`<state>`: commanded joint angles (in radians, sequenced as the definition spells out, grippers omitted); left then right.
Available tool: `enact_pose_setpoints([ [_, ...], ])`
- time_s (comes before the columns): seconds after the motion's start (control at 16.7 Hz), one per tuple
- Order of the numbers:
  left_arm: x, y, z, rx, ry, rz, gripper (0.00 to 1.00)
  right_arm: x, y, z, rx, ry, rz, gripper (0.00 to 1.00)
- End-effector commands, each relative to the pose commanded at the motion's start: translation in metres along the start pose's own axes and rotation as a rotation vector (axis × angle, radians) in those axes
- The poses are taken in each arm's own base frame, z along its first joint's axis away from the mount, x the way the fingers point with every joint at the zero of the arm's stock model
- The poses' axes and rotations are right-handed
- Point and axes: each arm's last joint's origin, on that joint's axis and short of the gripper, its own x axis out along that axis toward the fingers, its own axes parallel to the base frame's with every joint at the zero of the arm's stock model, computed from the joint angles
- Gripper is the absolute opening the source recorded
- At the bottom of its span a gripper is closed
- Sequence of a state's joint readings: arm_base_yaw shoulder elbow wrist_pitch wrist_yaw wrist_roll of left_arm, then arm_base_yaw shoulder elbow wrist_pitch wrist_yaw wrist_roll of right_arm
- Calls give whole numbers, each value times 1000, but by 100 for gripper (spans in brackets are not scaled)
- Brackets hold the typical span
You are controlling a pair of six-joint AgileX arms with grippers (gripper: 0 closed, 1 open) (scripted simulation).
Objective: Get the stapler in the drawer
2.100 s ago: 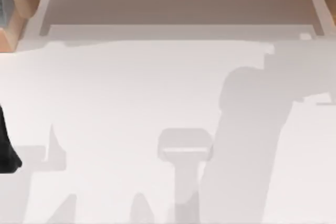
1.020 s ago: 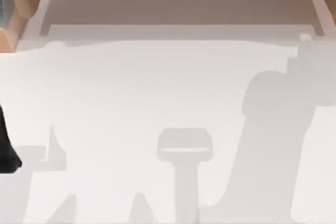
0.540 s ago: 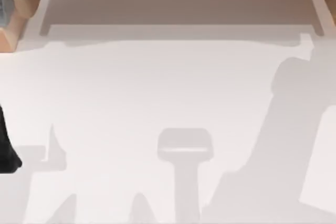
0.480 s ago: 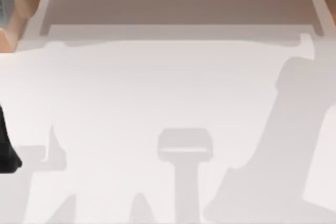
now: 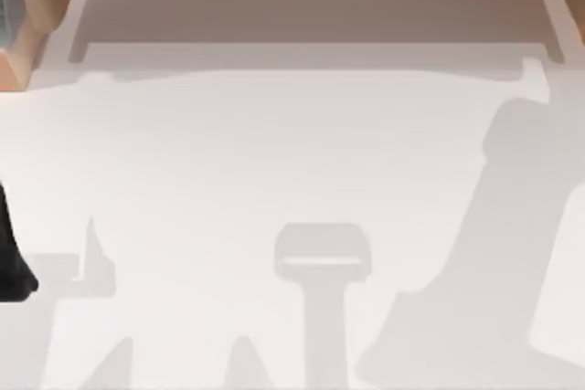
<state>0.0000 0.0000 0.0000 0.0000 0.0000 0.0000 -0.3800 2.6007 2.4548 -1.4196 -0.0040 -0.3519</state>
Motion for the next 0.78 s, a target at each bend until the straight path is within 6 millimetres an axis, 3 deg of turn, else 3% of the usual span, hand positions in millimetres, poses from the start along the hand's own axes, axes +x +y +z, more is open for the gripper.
enact_pose_setpoints([
  [0.54,0,0,0,0,0,0,100,0,0,0,0,0,0,98],
  [0.78,0,0,0,0,0,0,100,0,0,0,0,0,0,100],
])
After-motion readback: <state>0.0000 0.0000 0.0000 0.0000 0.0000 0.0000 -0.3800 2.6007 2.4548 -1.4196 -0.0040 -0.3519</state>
